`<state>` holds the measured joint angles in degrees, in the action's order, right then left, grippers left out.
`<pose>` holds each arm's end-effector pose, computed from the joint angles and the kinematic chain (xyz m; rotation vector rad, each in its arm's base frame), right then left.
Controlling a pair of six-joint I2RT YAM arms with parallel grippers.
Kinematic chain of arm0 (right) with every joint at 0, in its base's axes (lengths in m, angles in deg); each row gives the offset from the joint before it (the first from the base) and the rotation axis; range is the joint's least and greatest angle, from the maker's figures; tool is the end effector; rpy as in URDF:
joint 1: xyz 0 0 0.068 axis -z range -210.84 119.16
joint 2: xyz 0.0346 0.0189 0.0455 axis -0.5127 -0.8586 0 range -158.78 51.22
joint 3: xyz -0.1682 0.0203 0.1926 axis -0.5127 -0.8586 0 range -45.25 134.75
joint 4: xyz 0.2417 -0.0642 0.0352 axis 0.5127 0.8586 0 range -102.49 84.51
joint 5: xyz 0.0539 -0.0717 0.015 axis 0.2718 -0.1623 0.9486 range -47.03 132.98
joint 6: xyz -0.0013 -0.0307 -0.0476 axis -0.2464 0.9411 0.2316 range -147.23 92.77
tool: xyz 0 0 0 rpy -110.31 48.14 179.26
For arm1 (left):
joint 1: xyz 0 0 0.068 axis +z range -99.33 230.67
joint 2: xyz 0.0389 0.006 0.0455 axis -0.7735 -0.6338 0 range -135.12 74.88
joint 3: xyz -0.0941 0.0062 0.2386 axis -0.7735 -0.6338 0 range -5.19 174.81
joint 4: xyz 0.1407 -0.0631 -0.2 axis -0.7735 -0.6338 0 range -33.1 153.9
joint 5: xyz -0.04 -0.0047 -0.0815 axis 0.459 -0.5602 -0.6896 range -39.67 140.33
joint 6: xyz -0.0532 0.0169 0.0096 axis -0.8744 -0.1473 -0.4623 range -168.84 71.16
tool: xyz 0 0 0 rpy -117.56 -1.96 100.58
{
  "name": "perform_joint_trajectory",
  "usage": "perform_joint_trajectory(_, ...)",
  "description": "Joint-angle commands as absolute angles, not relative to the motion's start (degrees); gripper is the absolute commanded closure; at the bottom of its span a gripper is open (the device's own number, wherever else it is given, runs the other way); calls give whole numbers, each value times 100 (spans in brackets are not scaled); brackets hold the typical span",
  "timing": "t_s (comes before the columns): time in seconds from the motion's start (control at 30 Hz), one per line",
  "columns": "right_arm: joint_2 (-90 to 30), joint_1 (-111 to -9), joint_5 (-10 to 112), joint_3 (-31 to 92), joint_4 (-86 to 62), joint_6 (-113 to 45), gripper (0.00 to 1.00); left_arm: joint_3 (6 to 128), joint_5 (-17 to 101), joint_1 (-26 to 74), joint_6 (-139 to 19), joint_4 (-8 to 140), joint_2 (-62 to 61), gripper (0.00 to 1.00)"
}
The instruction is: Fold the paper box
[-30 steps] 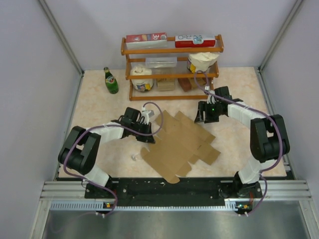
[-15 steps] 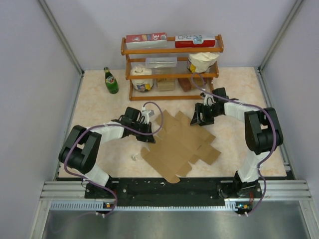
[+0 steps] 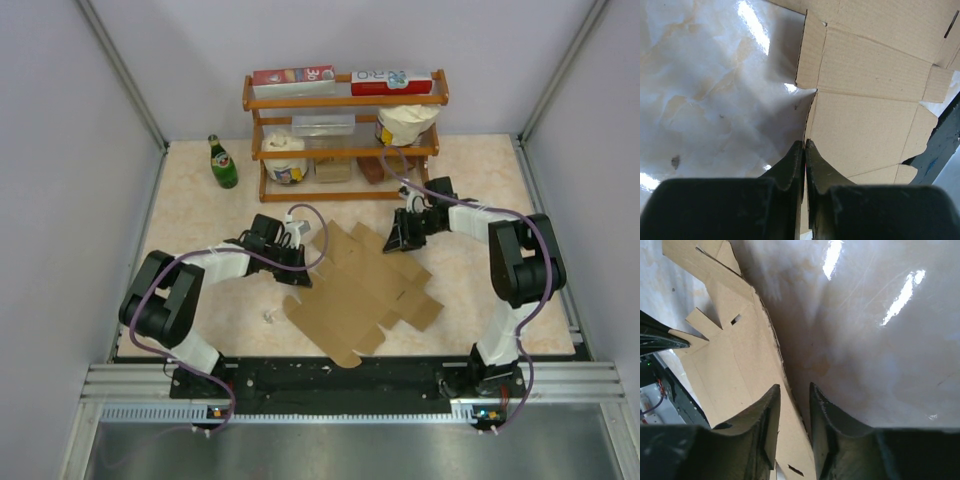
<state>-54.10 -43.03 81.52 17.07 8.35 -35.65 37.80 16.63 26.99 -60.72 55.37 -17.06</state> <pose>0.3317 0.0969 0.1409 -0.3008 2.6292 1.0171 0.2529 -0.1349 0.1321 0.4977 2.5730 -0.9850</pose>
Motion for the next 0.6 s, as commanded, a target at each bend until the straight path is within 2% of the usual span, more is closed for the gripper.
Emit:
perform_joint_trajectory(0.0, -5355, -4297, 8516, 1715, 597, -3408, 75, 3885, 1886, 2685, -5947, 5379, -1828, 92)
perform_joint_trajectory(0.1, -5355, -4297, 8639, 1698, 588, -3426, 84, 3902, 1833, 2685, -5947, 5406, -1811, 87)
perform_joint_trajectory(0.23, -5180, -4306, 8701, 1531, 369, -3540, 100, 3894, 1745, 2685, -5965, 5467, -1566, 64)
perform_joint_trajectory(0.3, -5013, -4324, 8561, 1417, 289, -3575, 100, 3893, 1798, 2685, -6009, 5467, -1355, 45)
perform_joint_trajectory(0.33, -4908, -4350, 8421, 1399, 298, -3575, 100, 3911, 1824, 2685, -6018, 5433, -1214, 22)
perform_joint_trajectory(0.37, -4820, -4367, 8341, 1364, 298, -3558, 100, 3946, 1877, 2685, -6018, 5380, -1091, 7)
perform_joint_trajectory(0.4, -4706, -4385, 8236, 1337, 298, -3540, 100, 3990, 1895, 2685, -6018, 5310, -968, 1)
perform_joint_trajectory(0.57, -4178, -4622, 7770, 1267, 342, -3339, 100, 4183, 2062, 2694, -5886, 5063, -168, 1)
